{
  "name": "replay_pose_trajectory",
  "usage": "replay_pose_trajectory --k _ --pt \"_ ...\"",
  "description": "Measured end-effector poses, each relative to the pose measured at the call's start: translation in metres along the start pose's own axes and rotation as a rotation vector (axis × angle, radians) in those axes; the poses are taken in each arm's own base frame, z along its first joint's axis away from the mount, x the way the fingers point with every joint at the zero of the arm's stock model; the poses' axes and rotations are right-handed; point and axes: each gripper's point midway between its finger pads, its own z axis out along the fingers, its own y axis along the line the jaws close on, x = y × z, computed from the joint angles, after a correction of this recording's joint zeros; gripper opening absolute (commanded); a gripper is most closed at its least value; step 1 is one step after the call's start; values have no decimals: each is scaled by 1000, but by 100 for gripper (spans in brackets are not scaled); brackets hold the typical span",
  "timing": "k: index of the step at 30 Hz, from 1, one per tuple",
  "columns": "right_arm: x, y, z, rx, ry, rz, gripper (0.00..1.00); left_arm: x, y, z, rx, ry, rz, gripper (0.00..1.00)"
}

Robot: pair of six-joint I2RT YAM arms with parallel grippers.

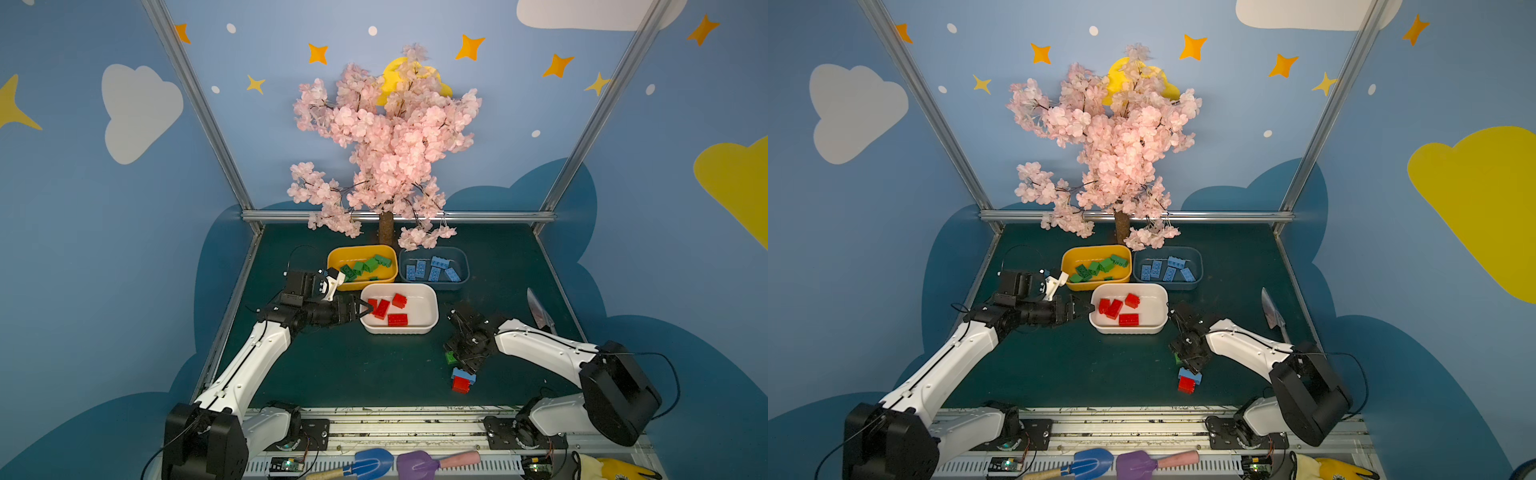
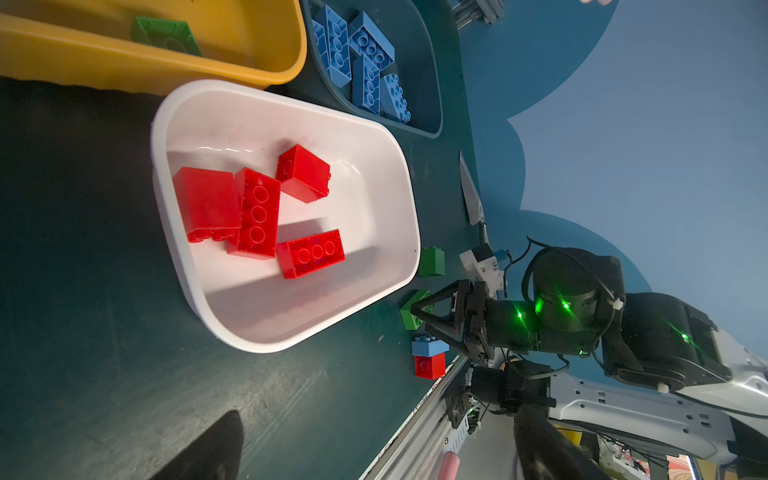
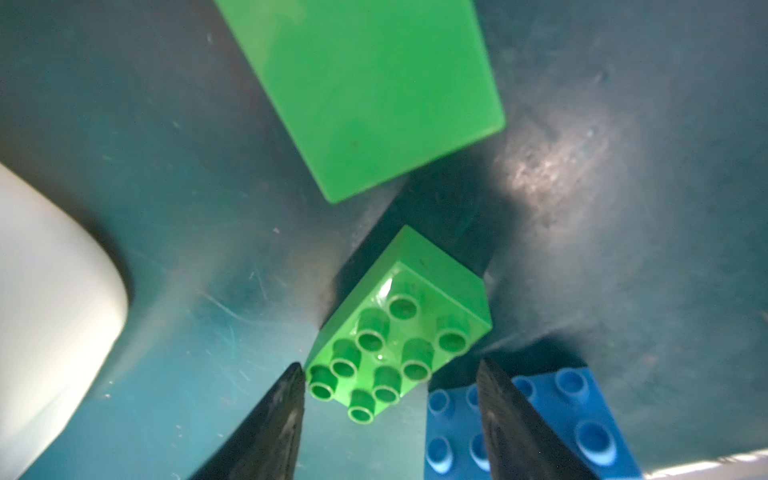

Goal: Sort the legos into containers by color
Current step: 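Lower the right gripper onto the pile and grasp a green 2x2 brick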

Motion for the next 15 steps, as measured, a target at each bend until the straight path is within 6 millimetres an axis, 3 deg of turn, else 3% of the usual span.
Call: replay_pose_trajectory --k 8,15 --pt "-12 1 9 32 -7 32 61 2 2 1 -6 3 -4 99" --pt "-13 4 13 96 -6 -6 37 4 6 1 -16 7 -4 99"
